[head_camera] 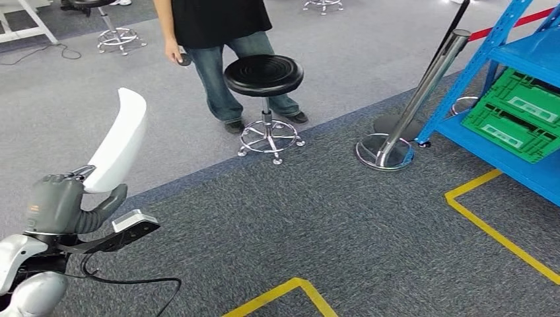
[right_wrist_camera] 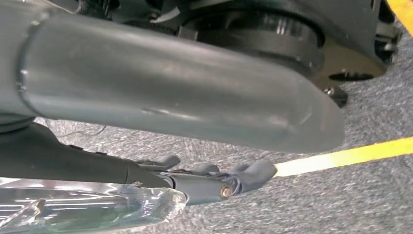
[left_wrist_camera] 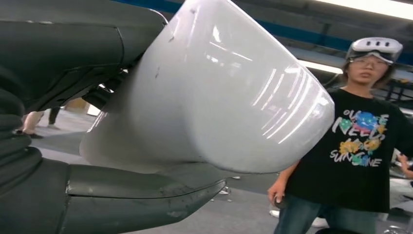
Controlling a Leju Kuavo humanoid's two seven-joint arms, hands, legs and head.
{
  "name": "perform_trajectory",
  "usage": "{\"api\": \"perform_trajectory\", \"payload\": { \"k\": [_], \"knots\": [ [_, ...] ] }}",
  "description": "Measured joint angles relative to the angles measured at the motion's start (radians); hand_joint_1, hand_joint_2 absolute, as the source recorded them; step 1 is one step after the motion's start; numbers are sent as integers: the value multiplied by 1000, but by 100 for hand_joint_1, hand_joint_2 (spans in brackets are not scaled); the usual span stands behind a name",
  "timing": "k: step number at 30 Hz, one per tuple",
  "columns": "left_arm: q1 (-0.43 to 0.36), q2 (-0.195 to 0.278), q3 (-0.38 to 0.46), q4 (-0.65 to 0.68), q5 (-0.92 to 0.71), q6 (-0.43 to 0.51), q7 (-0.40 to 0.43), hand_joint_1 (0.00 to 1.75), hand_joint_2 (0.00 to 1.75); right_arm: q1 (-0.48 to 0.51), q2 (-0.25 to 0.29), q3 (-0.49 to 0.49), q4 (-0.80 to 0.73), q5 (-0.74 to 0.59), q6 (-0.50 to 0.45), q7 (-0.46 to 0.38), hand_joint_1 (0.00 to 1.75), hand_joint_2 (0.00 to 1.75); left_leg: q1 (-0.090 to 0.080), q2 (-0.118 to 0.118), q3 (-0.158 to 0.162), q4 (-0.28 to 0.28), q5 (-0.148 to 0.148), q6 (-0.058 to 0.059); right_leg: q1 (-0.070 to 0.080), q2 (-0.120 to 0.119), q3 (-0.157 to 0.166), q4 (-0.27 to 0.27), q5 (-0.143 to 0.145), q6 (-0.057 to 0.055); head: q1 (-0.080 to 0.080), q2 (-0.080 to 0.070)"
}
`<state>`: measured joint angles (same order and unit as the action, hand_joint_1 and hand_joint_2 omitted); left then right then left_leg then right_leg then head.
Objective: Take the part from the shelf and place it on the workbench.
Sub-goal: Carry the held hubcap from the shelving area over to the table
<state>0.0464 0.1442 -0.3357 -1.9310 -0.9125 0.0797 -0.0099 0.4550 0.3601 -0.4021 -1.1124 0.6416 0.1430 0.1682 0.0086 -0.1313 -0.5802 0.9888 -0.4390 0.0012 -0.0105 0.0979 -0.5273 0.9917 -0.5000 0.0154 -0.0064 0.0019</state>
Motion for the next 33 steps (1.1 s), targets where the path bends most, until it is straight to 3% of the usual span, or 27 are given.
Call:
{"api": "perform_trajectory", "payload": {
  "k": [2,3,6,7,8,10,11,13,14,16,18,20,21,22,23,24,25,27,29,31,33],
  "knots": [
    [1,0,0,0,0,0,0,175,175,0,0,0,0,0,0,0,0,0,1,-3,0,0,1,-1,1,-2,0,0,0,0,0,0],
    [1,0,1,0,0,0,0,175,175,0,0,0,0,0,0,-1,0,0,0,12,-5,10,-7,-5,0,-15,3,-5,2,-5,-1,0],
    [0,1,3,0,1,-1,0,175,175,-2,0,-2,3,1,0,-2,0,0,0,105,-105,218,-111,-24,0,-94,13,-18,4,-25,-9,0],
    [0,1,4,0,1,-2,0,175,175,-2,0,-4,5,2,1,-2,0,0,2,122,-135,281,-133,-28,2,-116,14,-17,2,-27,-10,0],
    [1,1,4,0,2,-3,0,175,175,-4,0,-5,6,3,1,-2,0,0,3,125,-135,284,-123,-28,3,-131,16,-17,0,-26,-10,0],
    [1,1,6,0,3,-4,0,175,175,-9,0,-7,9,5,4,-2,0,0,3,141,-76,179,-58,-25,5,-158,23,-17,-6,-23,-10,0],
    [0,0,9,0,4,-5,0,175,175,-12,0,-8,11,6,7,-3,0,0,-1,163,-37,108,-33,-22,7,-169,27,-17,-10,-19,-10,0],
    [-3,0,13,0,4,-8,0,175,175,-17,0,-11,14,10,13,-6,0,0,-9,194,11,18,-14,-10,13,-188,29,-16,-17,-9,-10,0],
    [-4,-1,15,0,5,-10,0,175,175,-19,0,-13,16,12,16,-7,0,0,-13,197,14,8,-19,-4,15,-197,32,-16,-20,-4,-10,0],
    [-5,-2,19,0,5,-13,0,175,175,-24,0,-16,18,17,18,-10,0,0,-12,175,13,3,-16,9,14,-211,38,-17,-26,4,-11,0],
    [-8,-4,20,0,6,-15,0,175,175,-29,0,-19,21,21,19,-14,0,0,-8,154,14,-4,-11,21,10,-174,19,25,-56,13,-6,0],
    [-12,-8,21,0,7,-18,0,175,175,-32,0,-23,25,24,19,-16,0,0,-7,134,14,-5,-9,29,8,-118,-42,151,-118,18,0,0],
    [-13,-10,21,0,8,-20,0,175,175,-32,0,-25,28,25,20,-16,0,0,-7,122,14,-5,-9,31,8,-106,-81,225,-145,19,1,0],
    [-13,-11,21,0,8,-23,0,175,175,-32,0,-28,31,26,20,-16,0,0,-8,110,14,-5,-9,32,8,-101,-112,277,-155,19,2,0],
    [-14,-12,21,0,9,-25,0,175,175,-32,0,-31,33,26,21,-16,0,0,-9,96,14,-4,-10,32,8,-99,-129,293,-145,18,2,0],
    [-15,-14,21,0,10,-26,0,175,175,-33,0,-35,34,27,22,-17,0,0,-9,81,16,-4,-10,32,8,-96,-125,266,-114,16,2,0],
    [-16,-16,21,0,10,-28,0,175,175,-33,0,-37,35,28,23,-18,0,0,-9,66,18,-4,-10,32,8,-87,-104,204,-69,13,2,0],
    [-21,-21,20,0,11,-31,0,175,175,-34,0,-43,37,32,22,-21,0,0,-10,39,19,-1,-12,27,4,-42,-48,63,-1,6,2,0],
    [-26,-24,20,0,10,-34,1,175,175,-35,-1,-47,39,37,18,-23,0,0,-9,17,12,2,-11,18,2,-16,-17,2,12,2,2,0],
    [-27,-25,20,0,10,-37,1,175,175,-37,-1,-48,40,41,12,-23,0,0,-5,-2,4,3,-8,5,3,-34,-10,-5,12,-4,1,0],
    [-29,-26,19,0,10,-38,2,175,175,-38,-1,-49,40,41,7,-23,0,0,-5,36,-11,33,-29,-5,2,-58,-6,-13,17,-14,-2,0]
  ]
}}
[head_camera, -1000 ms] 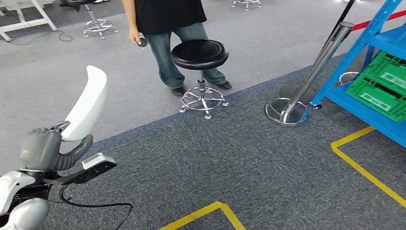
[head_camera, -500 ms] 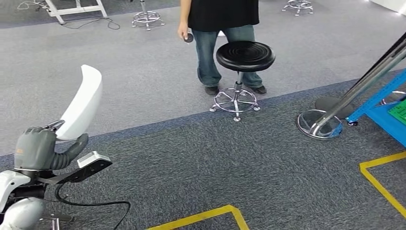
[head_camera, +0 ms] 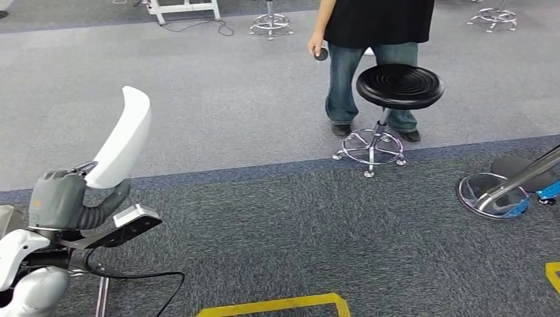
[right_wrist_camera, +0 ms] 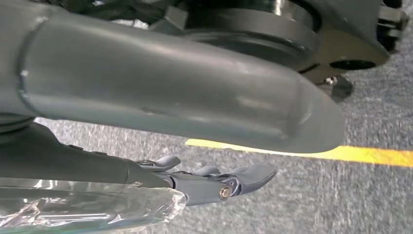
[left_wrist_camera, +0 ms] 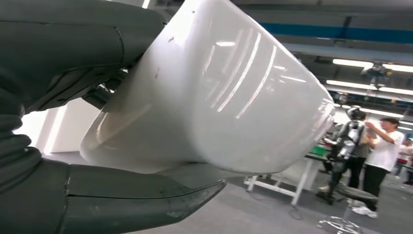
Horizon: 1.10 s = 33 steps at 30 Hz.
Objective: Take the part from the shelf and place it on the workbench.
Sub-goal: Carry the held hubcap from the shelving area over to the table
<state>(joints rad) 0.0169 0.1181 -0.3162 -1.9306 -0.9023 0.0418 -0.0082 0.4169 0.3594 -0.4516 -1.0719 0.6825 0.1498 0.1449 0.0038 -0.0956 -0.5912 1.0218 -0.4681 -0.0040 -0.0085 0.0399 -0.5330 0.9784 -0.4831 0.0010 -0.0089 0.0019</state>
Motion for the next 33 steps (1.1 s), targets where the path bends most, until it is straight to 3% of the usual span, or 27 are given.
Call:
{"api": "perform_trajectory", "payload": {
  "k": [2,4,5,6,7,9,11,13,14,15,17,19,20,21,23,25,27,29,31,33],
  "knots": [
    [-4,-1,0,0,0,0,1,175,175,1,0,0,0,0,-3,1,0,0,0,62,-48,102,-58,-10,1,-27,4,-5,0,-9,-6,0],
    [-5,-1,-1,1,0,-1,1,175,175,4,0,-1,1,0,-6,1,0,0,5,83,-108,226,-110,-19,3,-57,4,-5,-3,-12,-8,0],
    [-5,-1,-1,1,0,-1,1,175,175,4,0,-2,1,0,-6,1,0,0,8,86,-122,254,-112,-22,4,-72,4,-4,-4,-12,-8,0],
    [-4,-1,-1,2,0,-1,2,175,175,3,0,-3,2,0,-6,1,0,0,10,90,-116,243,-95,-24,5,-86,5,-4,-6,-11,-8,0],
    [-4,-1,-1,2,0,-1,2,175,175,3,0,-3,2,0,-6,1,0,0,11,97,-89,193,-64,-25,5,-99,8,-3,-9,-10,-8,0],
    [-6,-1,-1,2,0,-1,2,175,175,2,0,-3,2,0,-6,1,0,0,8,144,-14,55,-7,-22,9,-122,15,-1,-16,-2,-9,0],
    [-7,-2,-1,2,0,-2,2,175,175,3,0,-4,3,0,-6,1,0,0,1,176,23,-16,6,-8,15,-142,21,1,-23,9,-8,0],
    [-7,-2,-1,2,-1,-1,2,175,175,2,0,-4,3,0,-6,1,0,0,-3,158,21,-22,4,8,16,-163,27,0,-29,18,-7,0],
    [-6,-2,-1,2,-1,-1,2,175,175,1,0,-4,3,0,-6,1,0,0,-2,146,21,-24,5,14,14,-159,27,3,-34,24,-7,0],
    [-6,-3,-1,2,-1,-1,2,175,175,0,0,-4,3,0,-6,1,0,0,-1,134,22,-26,7,21,12,-138,21,19,-48,30,-5,0],
    [-9,-6,-2,2,-1,-2,2,175,175,0,0,-4,3,0,-5,1,0,0,2,111,22,-28,11,32,7,-75,-28,122,-105,37,0,0],
    [-10,-8,-2,2,-1,-2,2,175,175,2,0,-7,3,2,-2,1,0,0,1,85,21,-28,12,38,6,-45,-105,270,-163,37,3,0],
    [-9,-9,-2,2,-1,-3,2,175,175,2,0,-10,4,2,0,1,0,0,0,70,21,-27,12,39,6,-41,-132,313,-168,37,3,0],
    [-9,-10,-2,2,-1,-3,2,175,175,2,0,-12,4,3,1,1,0,0,-1,55,22,-27,12,39,6,-40,-141,316,-152,35,4,0],
    [-9,-10,-2,2,-1,-4,2,175,175,1,0,-17,4,5,4,-1,0,0,-1,24,25,-27,11,38,6,-21,-102,205,-72,27,4,0],
    [-10,-12,-2,2,-2,-4,2,175,175,0,0,-21,4,8,6,-2,0,0,-2,-4,25,-25,10,33,4,22,-42,67,-13,19,3,0],
    [-10,-13,-2,2,-2,-4,3,175,175,-1,0,-24,4,11,7,-2,0,0,0,-28,19,-23,11,22,3,40,-16,16,-6,15,3,0],
    [-8,-13,-2,2,-2,-4,3,175,175,-4,0,-26,4,12,7,-2,0,0,5,-38,12,-22,13,10,5,18,-9,9,-3,9,3,0],
    [-9,-13,-1,2,-2,-4,3,175,175,-7,0,-28,4,13,7,-3,0,0,4,8,-8,18,-17,0,4,-7,-3,-2,2,-2,-1,0],
    [-11,-13,-1,2,-2,-4,3,175,175,-7,0,-29,4,13,8,-3,0,0,4,68,-61,131,-81,-10,4,-34,-1,-7,2,-10,-6,0]
  ]
}}
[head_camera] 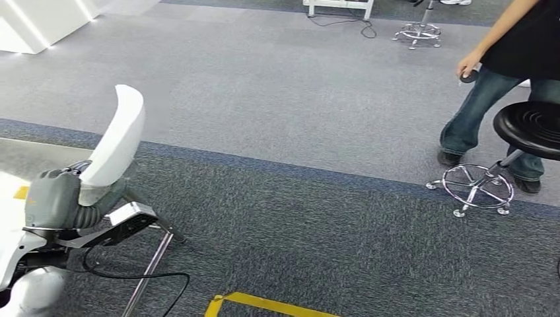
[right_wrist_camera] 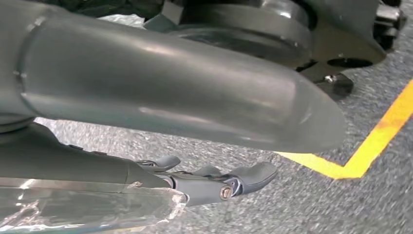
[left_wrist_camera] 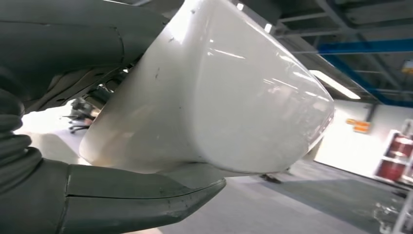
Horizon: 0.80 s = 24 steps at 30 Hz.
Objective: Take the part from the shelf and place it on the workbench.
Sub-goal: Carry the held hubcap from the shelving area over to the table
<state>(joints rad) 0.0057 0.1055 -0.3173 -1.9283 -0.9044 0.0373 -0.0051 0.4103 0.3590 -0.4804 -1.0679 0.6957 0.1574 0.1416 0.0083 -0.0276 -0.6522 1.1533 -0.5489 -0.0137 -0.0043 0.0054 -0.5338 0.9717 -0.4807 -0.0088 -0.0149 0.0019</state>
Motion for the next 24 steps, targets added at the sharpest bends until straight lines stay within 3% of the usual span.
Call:
{"api": "perform_trajectory", "payload": {
  "k": [2,3,4,5,7,8,9,11,13,15,17,18,19,20,22,24],
  "knots": [
    [1,0,0,1,0,0,0,175,175,1,0,-2,0,0,0,0,0,0,5,17,-55,113,-42,-9,1,-29,0,1,-3,-2,-1,0],
    [2,0,0,1,0,0,0,175,175,1,0,-3,0,0,0,0,0,0,7,20,-62,127,-37,-12,1,-44,1,1,-5,-1,-1,0],
    [2,0,0,2,0,0,0,175,175,0,0,-4,0,0,0,0,0,0,8,24,-48,100,-12,-14,1,-58,3,1,-8,1,-1,0],
    [2,0,0,2,0,0,0,175,175,0,0,-4,0,1,1,0,0,0,9,35,-15,39,24,-14,1,-71,6,2,-11,4,-1,0],
    [1,0,0,2,0,0,0,175,175,-2,0,-5,0,1,2,-2,0,0,5,84,57,-95,73,-9,5,-93,13,5,-19,13,-1,0],
    [1,0,0,2,0,0,0,175,175,-2,0,-6,0,1,2,-2,0,0,1,100,77,-135,82,-3,8,-103,16,7,-23,18,0,0],
    [1,0,0,2,0,0,0,175,175,-2,0,-7,0,1,3,-3,0,0,-3,107,83,-150,80,4,11,-113,18,7,-26,23,0,0],
    [3,0,2,2,0,0,1,175,175,-4,0,-9,0,2,3,-4,0,0,-5,82,81,-154,82,19,10,-129,24,5,-31,34,-1,0],
    [3,-1,3,2,0,1,1,175,175,-7,0,-10,0,3,3,-6,0,0,-1,59,83,-158,85,32,4,-91,14,35,-56,46,3,0],
    [2,-2,3,2,0,1,1,175,175,-7,0,-10,1,3,4,-7,0,0,1,37,84,-160,88,41,1,-29,-40,151,-118,52,9,0],
    [3,-3,3,3,0,1,1,175,175,-5,0,-13,3,4,11,-8,0,0,0,10,82,-160,88,44,1,-9,-114,291,-168,52,10,0],
    [3,-3,3,3,-1,0,2,175,175,-5,0,-14,4,4,16,-9,0,0,-1,-6,83,-159,89,44,1,-7,-135,320,-165,51,10,0],
    [4,-3,3,3,-2,-1,2,175,175,-5,0,-16,5,4,21,-10,0,0,-2,-22,84,-159,89,44,1,-4,-135,305,-141,48,10,0],
    [4,-3,3,3,-2,-1,3,175,175,-6,0,-17,6,5,24,-12,0,0,-2,-37,86,-159,88,44,1,3,-117,253,-101,44,10,0],
    [3,-3,4,3,-4,-3,5,175,175,-6,0,-19,6,6,30,-13,0,0,-2,-65,86,-158,87,41,-2,49,-58,108,-27,34,11,0],
    [1,-3,4,3,-5,-6,6,175,175,-6,0,-20,7,7,33,-13,0,0,0,-91,80,-156,89,32,-4,84,-20,28,-7,30,12,0]
  ]
}}
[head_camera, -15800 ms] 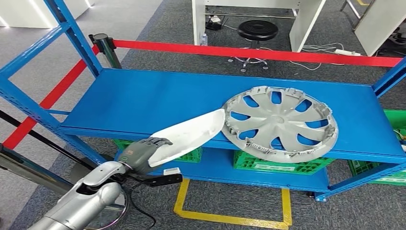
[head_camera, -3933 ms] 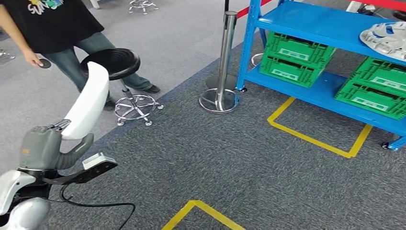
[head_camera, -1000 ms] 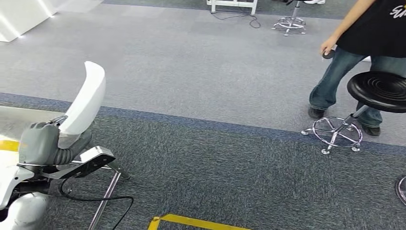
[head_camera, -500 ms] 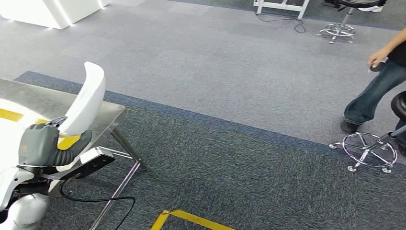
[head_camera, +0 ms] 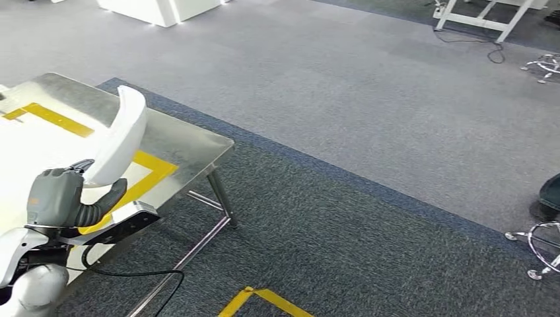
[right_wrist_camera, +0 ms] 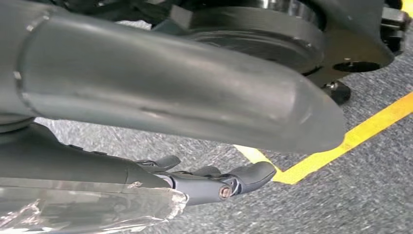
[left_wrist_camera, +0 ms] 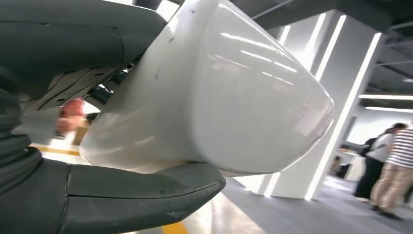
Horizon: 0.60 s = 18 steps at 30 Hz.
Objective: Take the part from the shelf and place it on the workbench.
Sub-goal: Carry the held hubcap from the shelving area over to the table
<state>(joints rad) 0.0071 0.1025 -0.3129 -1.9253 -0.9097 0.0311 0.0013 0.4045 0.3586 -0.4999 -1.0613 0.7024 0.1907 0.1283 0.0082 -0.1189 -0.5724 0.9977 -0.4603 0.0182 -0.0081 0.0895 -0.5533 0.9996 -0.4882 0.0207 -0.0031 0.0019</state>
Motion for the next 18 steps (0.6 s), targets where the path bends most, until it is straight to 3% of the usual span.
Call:
{"api": "perform_trajectory", "payload": {
  "k": [3,4,6,7,8,10,11,12,13,15,16,18],
  "knots": [
    [1,0,1,0,-2,-3,4,175,175,0,0,-1,0,1,0,0,0,0,6,-29,-10,-1,6,-17,3,-17,11,-12,-4,-4,0,0],
    [2,0,1,0,-2,-4,5,175,175,-1,0,-2,0,2,0,0,0,0,6,-18,-12,2,3,-21,2,-27,13,-16,-1,-7,0,0],
    [-1,1,2,0,-4,-5,8,175,175,-1,0,-4,0,5,-1,0,0,0,3,39,-35,52,-33,-30,-1,-54,20,-27,2,-18,-7,0],
    [-2,1,2,0,-5,-6,9,175,175,0,0,-5,0,7,-2,1,0,0,3,75,-61,108,-65,-34,-1,-69,22,-29,2,-22,-10,0],
    [-4,1,3,0,-5,-6,10,175,175,1,0,-5,0,9,-3,1,0,0,3,97,-94,176,-99,-38,-1,-84,22,-30,1,-25,-13,0],
    [-3,2,3,1,-8,-8,10,175,175,3,0,-7,0,13,-5,3,0,0,7,109,-142,274,-129,-45,0,-116,24,-30,-3,-26,-13,0],
    [-2,2,3,1,-8,-9,10,175,175,2,0,-8,0,14,-6,3,0,0,8,112,-141,274,-115,-47,0,-130,26,-29,-5,-25,-13,0],
    [-1,2,3,1,-9,-10,10,175,175,1,0,-9,0,14,-7,3,0,0,9,117,-119,233,-85,-48,0,-144,30,-29,-8,-22,-13,0],
    [-1,2,4,1,-9,-10,10,175,175,0,0,-9,0,15,-7,3,0,0,9,133,-82,164,-47,-47,0,-157,35,-29,-12,-19,-13,0],
    [-3,1,5,1,-9,-10,11,175,175,-1,0,-10,0,15,-7,3,0,0,2,177,-14,40,-5,-40,5,-180,44,-27,-22,-9,-14,0],
    [-4,1,5,1,-9,-10,11,175,175,-1,0,-10,0,15,-7,3,0,0,-1,191,1,10,-2,-34,8,-190,47,-26,-26,-4,-14,0],
    [-4,1,7,1,-9,-11,11,175,175,-2,0,-10,0,15,-7,3,0,0,-5,178,1,1,-6,-19,11,-212,53,-26,-32,6,-14,0]
  ]
}}
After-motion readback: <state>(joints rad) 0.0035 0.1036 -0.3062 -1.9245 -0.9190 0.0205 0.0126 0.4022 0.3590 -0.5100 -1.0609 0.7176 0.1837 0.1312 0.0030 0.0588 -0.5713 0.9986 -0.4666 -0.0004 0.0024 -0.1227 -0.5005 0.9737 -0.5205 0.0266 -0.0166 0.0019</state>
